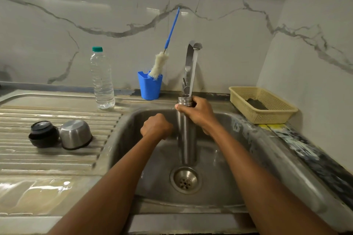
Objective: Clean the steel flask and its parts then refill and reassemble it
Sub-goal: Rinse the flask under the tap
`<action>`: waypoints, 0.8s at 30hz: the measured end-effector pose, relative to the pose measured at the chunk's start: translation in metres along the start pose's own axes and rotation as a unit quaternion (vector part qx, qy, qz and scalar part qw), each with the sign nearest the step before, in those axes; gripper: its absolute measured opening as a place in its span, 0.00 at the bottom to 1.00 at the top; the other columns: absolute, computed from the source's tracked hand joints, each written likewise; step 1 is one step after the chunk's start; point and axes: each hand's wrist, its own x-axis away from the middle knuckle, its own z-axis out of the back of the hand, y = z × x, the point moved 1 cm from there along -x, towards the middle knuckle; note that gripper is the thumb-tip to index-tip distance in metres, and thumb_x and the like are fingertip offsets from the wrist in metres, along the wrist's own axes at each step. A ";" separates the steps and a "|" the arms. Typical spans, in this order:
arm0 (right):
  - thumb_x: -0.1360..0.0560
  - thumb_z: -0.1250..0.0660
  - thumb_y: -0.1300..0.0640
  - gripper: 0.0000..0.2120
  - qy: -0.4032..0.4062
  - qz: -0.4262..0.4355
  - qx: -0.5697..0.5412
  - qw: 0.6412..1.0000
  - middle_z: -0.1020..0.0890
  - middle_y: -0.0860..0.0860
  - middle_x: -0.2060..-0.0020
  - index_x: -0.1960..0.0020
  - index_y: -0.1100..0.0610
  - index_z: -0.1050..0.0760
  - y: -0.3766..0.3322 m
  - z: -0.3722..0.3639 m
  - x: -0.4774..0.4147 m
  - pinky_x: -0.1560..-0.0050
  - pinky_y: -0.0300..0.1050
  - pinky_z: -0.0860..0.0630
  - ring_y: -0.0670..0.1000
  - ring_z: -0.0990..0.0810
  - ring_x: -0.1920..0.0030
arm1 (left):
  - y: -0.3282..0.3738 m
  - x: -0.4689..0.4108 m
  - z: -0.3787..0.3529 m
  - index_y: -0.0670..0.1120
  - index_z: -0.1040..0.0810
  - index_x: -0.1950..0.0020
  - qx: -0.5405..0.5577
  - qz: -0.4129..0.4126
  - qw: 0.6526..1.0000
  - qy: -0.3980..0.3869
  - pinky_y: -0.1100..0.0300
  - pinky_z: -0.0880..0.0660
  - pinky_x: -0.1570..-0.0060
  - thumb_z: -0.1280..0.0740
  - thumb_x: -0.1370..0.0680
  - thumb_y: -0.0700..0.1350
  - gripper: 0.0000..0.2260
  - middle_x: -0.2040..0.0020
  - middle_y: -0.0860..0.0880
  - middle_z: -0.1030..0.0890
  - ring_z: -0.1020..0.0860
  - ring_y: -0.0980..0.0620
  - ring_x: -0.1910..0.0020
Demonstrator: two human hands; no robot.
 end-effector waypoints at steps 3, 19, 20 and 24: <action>0.30 0.22 0.47 0.14 0.018 -0.026 0.017 0.999 0.14 0.47 0.56 0.48 0.51 0.17 0.005 -0.004 0.000 0.47 0.50 0.17 0.46 0.16 0.55 | 0.000 0.001 0.002 0.45 0.23 0.54 -0.004 0.002 1.000 0.002 0.59 0.26 0.63 0.33 0.20 0.47 0.07 0.58 0.47 0.17 0.18 0.51 0.59; 0.29 0.25 0.43 0.17 0.027 -0.018 0.257 0.966 0.16 0.51 0.53 0.47 0.54 0.18 -0.005 -0.006 -0.002 0.56 0.45 0.24 0.53 0.18 0.52 | 0.003 0.001 0.000 0.46 0.27 0.52 -0.012 -0.006 1.000 0.015 0.60 0.32 0.67 0.33 0.19 0.50 0.08 0.61 0.49 0.25 0.28 0.54 0.66; 0.29 0.25 0.43 0.18 0.025 -0.006 0.270 0.963 0.16 0.51 0.53 0.46 0.54 0.18 -0.006 -0.007 0.000 0.56 0.44 0.27 0.53 0.19 0.51 | 0.003 0.001 0.000 0.46 0.27 0.52 -0.016 -0.006 1.000 0.016 0.60 0.32 0.67 0.33 0.19 0.50 0.08 0.61 0.49 0.26 0.28 0.54 0.66; 0.32 0.23 0.42 0.17 0.017 0.022 0.208 0.978 0.16 0.47 0.56 0.49 0.51 0.19 0.006 0.001 0.002 0.55 0.45 0.22 0.50 0.18 0.54 | 0.001 0.001 0.000 0.46 0.26 0.50 -0.026 -0.007 0.999 0.022 0.60 0.32 0.66 0.33 0.19 0.50 0.08 0.61 0.49 0.25 0.28 0.53 0.65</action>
